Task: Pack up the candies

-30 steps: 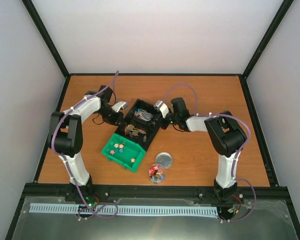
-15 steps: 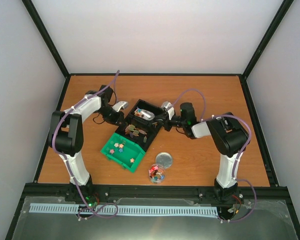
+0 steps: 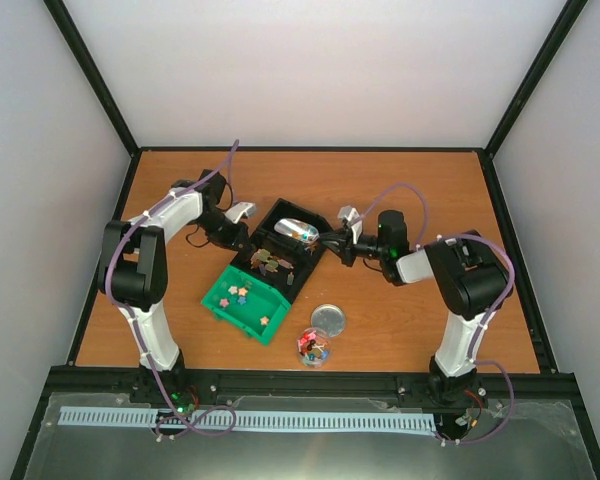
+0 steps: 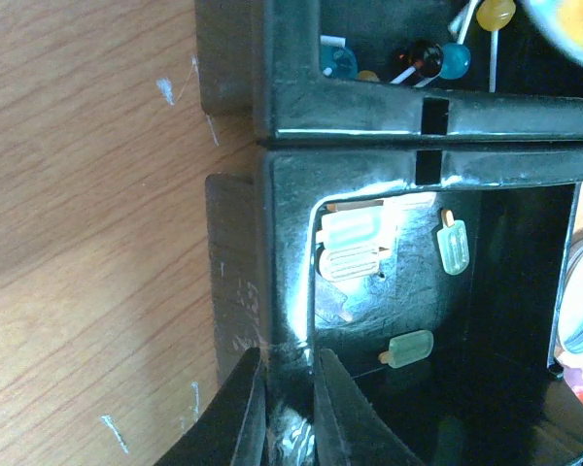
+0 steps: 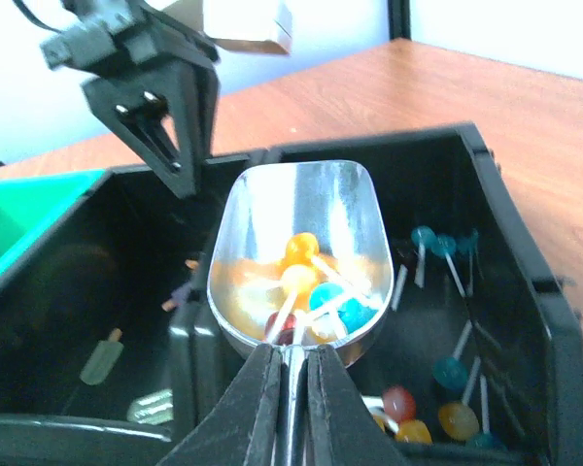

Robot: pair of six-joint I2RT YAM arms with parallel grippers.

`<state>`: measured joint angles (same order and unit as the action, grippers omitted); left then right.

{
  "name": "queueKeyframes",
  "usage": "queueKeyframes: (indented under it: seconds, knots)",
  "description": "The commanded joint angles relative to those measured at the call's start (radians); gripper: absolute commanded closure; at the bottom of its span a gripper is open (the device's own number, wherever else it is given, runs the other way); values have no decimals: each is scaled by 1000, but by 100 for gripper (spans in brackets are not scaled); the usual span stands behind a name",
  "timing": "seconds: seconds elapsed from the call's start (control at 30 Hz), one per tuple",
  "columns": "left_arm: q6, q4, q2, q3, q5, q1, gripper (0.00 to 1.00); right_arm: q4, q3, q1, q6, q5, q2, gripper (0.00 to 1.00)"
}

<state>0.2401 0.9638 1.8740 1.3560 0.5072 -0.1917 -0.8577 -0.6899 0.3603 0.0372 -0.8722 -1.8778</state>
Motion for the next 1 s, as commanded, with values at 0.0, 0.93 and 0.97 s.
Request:
queueKeyframes:
  seconds: [0.0, 0.93, 0.97]
  knots:
    - [13, -9, 44, 25, -6, 1, 99, -24, -2, -5, 35, -76, 93, 97]
    - [4, -56, -32, -40, -5, 17, 99, 1839, -236, -17, 1245, -342, 595, 97]
    - [4, -57, -36, -39, -6, 17, 99, 1860, -221, -17, 1263, -328, 615, 97]
